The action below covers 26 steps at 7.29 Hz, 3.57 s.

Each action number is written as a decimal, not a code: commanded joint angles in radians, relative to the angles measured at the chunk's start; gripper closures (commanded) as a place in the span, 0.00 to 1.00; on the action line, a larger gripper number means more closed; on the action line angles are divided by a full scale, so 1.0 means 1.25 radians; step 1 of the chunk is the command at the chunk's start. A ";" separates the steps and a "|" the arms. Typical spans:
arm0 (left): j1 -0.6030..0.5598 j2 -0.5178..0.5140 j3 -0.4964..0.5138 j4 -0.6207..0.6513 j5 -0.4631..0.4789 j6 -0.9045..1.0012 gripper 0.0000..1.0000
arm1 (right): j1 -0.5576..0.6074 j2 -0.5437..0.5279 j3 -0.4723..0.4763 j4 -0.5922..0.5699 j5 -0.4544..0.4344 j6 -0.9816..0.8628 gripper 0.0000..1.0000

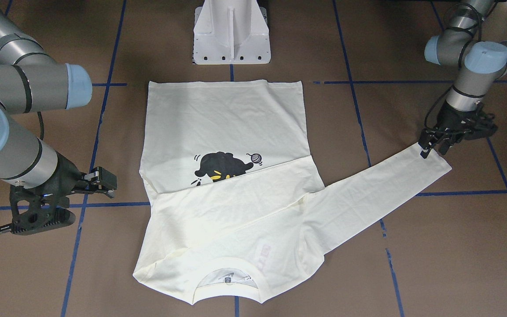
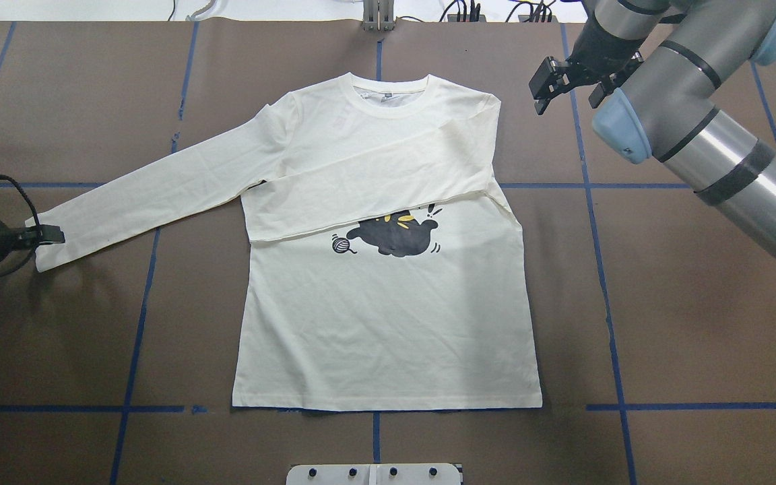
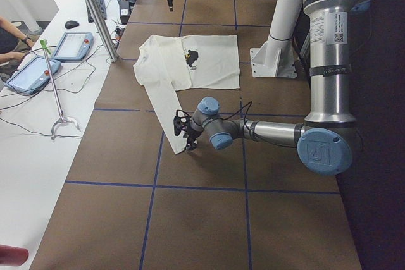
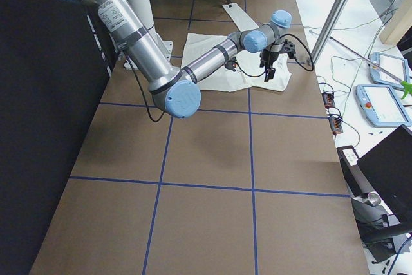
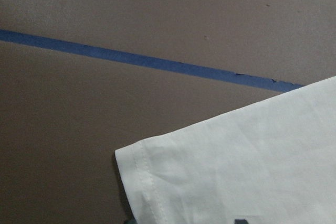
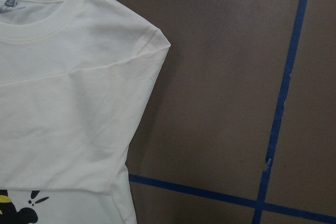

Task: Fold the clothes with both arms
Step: 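Grasp the cuff of the other sleeve with the left gripper, then lift the sleeve with the left gripper and fold it across the shirt body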

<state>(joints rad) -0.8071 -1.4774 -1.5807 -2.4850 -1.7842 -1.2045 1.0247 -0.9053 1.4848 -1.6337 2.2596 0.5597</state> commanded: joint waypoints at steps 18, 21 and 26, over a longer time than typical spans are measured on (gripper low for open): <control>-0.059 -0.551 -0.195 0.644 -0.124 -0.007 1.00 | 0.136 -0.361 0.192 0.082 0.024 -0.078 0.00; 0.012 -0.786 -0.105 0.636 -0.172 -0.189 1.00 | 0.145 -0.401 0.192 0.115 0.024 -0.071 0.00; 0.201 -0.956 0.297 0.350 0.014 -0.391 1.00 | 0.144 -0.405 0.187 0.114 0.026 -0.066 0.00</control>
<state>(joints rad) -0.5858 -2.6287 -1.3316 -1.9764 -1.7974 -1.6680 1.2045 -1.4105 1.7192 -1.4898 2.2909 0.4756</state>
